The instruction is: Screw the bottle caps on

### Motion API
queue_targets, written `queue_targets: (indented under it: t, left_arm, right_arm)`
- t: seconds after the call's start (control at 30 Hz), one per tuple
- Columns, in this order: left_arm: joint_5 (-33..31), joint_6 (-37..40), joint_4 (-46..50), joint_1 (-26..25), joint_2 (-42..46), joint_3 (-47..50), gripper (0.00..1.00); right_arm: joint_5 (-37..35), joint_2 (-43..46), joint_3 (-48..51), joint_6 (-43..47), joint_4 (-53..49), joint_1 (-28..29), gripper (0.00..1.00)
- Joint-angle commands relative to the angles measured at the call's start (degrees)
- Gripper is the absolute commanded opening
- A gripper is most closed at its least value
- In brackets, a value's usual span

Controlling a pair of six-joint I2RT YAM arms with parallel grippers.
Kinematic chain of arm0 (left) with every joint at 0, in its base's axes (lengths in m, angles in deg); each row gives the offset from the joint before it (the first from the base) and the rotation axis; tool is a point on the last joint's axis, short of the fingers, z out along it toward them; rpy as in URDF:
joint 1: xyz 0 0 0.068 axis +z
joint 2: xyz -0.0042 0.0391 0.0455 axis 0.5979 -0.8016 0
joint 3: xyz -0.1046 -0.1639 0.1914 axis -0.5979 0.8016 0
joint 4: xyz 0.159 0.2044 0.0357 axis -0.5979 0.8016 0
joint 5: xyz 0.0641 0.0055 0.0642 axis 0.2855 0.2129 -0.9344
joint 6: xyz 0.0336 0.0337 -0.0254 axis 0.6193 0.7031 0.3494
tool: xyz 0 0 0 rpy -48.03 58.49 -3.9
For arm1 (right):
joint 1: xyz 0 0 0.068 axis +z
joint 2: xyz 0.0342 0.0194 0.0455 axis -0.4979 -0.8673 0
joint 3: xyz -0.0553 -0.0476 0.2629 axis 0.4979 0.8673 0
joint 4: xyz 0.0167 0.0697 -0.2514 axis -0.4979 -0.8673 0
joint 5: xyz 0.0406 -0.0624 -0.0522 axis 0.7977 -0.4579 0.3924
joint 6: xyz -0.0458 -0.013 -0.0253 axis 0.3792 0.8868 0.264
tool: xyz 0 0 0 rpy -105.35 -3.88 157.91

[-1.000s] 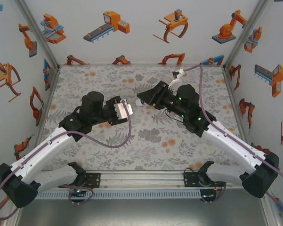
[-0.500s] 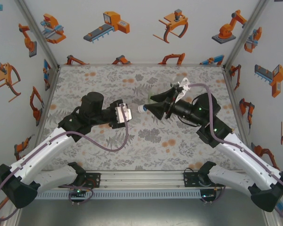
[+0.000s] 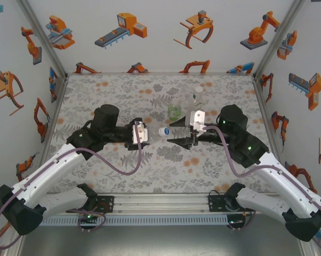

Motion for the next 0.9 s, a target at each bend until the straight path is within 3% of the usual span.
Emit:
queue_targets:
  t: [0.0, 0.4, 0.87]
  left_arm:
    - [2.71, 1.15, 1.37, -0.13, -0.33, -2.25, 0.0]
    - [2.76, 1.18, 1.66, -0.16, -0.53, -2.29, 0.0]
    - [2.34, 1.2, 1.65, -0.1, -0.55, -2.41, 0.0]
  right_arm:
    - [2.87, -0.9, -2.41, 4.37, -1.45, -0.03, 0.52]
    - [4.19, -3.91, -3.16, 4.14, 0.83, 0.19, 0.48]
    - [1.9, -4.01, -2.26, 3.92, 0.84, 0.25, 0.3]
